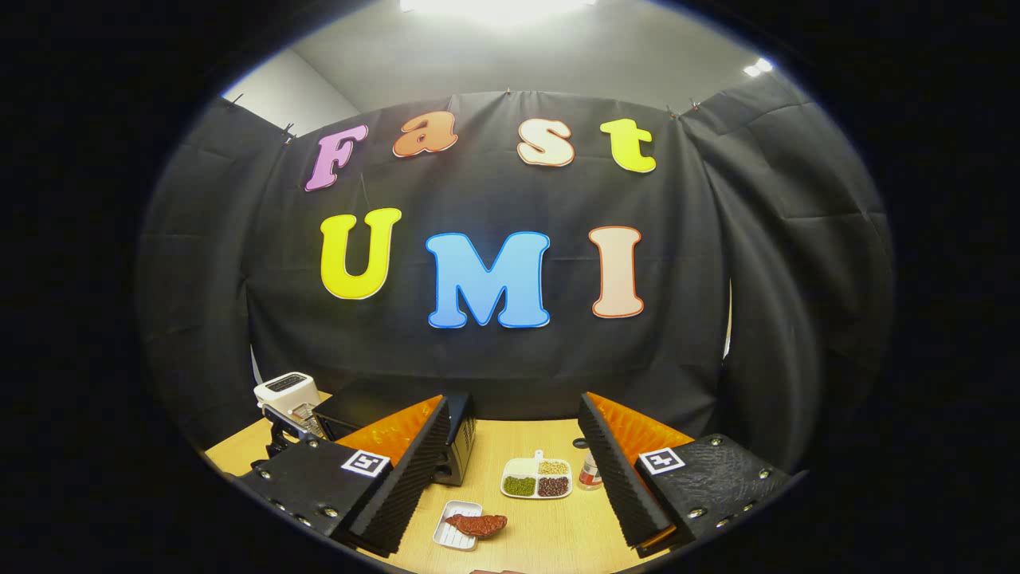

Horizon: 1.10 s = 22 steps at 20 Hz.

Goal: Open the electric oven with the left hand, put the food in, and close the electric oven.

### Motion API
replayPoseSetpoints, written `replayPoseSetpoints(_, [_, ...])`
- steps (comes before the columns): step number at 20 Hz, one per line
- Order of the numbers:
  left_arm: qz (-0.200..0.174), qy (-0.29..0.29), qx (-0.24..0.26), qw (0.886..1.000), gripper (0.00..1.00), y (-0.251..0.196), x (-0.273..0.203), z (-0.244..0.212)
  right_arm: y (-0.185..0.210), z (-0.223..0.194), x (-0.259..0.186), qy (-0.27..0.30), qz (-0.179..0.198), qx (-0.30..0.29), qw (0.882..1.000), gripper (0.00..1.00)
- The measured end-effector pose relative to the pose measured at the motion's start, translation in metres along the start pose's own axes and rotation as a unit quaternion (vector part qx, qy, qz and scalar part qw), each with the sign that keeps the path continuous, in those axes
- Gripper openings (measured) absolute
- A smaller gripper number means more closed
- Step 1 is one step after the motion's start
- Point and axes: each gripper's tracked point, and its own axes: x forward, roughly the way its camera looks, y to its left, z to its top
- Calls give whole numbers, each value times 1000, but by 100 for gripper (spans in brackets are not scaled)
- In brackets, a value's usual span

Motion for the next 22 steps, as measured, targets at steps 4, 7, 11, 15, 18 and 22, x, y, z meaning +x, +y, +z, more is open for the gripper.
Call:
replayPoseSetpoints(4, [-5,23,6,1000,100,-2,1,-22,3,-5,-1,8,6,4,1000,98])
replayPoseSetpoints(7, [0,32,1,999,100,1,1,-28,4,-6,-1,9,9,1,1000,98])
replayPoseSetpoints(11, [6,5,-19,1000,100,12,-13,-4,4,-17,4,25,12,6,1000,98])
replayPoseSetpoints(15, [16,-79,-46,996,98,22,-57,73,1,-33,15,45,18,30,998,98])
replayPoseSetpoints(18, [25,-150,-51,987,92,24,-102,139,6,-69,30,93,46,59,993,98])
replayPoseSetpoints(22, [25,-232,-44,972,100,21,-160,216,6,-125,46,158,72,102,980,98])
